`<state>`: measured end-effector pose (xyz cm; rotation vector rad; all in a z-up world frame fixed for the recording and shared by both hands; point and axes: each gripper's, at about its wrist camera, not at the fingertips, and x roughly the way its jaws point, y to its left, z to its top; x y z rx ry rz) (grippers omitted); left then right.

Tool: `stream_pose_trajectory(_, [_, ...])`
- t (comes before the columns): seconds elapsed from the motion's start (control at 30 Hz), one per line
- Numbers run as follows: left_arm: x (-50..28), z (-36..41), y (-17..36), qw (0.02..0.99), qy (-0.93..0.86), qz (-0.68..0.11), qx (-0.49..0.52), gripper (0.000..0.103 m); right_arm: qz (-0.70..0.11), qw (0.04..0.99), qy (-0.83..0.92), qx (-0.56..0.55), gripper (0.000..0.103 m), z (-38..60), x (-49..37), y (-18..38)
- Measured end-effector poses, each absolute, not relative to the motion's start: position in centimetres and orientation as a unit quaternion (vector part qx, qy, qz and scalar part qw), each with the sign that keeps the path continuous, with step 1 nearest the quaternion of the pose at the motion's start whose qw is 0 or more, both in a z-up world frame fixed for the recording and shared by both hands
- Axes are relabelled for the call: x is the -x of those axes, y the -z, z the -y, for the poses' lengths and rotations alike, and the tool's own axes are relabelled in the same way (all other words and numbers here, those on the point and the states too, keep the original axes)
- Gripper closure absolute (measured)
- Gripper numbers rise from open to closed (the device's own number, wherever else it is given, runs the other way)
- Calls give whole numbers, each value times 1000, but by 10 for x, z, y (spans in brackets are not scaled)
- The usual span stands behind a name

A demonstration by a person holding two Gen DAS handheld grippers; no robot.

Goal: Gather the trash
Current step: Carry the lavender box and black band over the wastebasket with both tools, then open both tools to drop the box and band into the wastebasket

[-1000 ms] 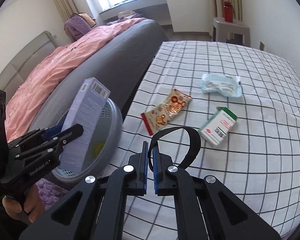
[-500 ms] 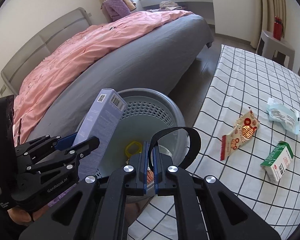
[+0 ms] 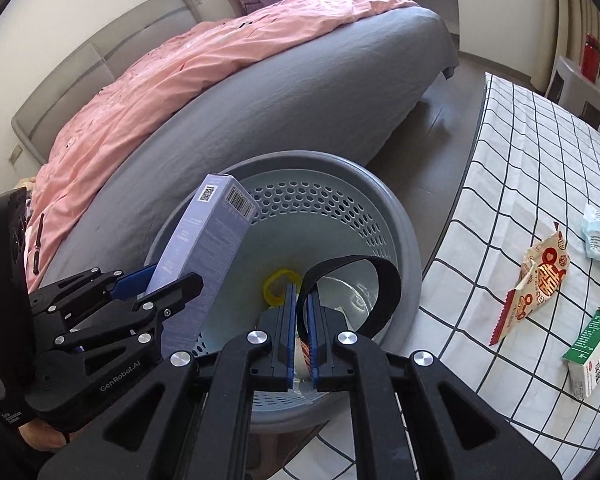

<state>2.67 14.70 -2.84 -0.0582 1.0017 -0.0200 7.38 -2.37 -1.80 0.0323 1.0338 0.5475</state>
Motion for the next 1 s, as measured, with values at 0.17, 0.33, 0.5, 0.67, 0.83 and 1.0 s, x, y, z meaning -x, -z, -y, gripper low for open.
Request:
stream_pose_trajectory(0.17, [-30,-152,31,874,5,-484,37,72,-486,830,-275,-8,94,14,-80,19])
stream_pose_trajectory(0.33, [-31,-159,32,874,0,-484,48,72,-483,830,-279,6,91,5,-81,19])
stream_pose_trajectory(0.5, [-28,-163,27,880,-7,-472,56,46,-474,837,-272,5,51,8,-79,15])
stream_pose_trajectory(0.67, [-27,-167,26,881,-20,-470,57,42,-472,841,-264,5,51,12,-78,12])
stream_pose_trajectory(0.83, [-26,-170,25,882,-29,-467,60,42,-474,842,-258,5,51,14,-77,14])
stream_pose_trajectory(1.0, [-25,-172,25,883,-33,-465,57,42,-476,841,-256,3,51,13,-75,15])
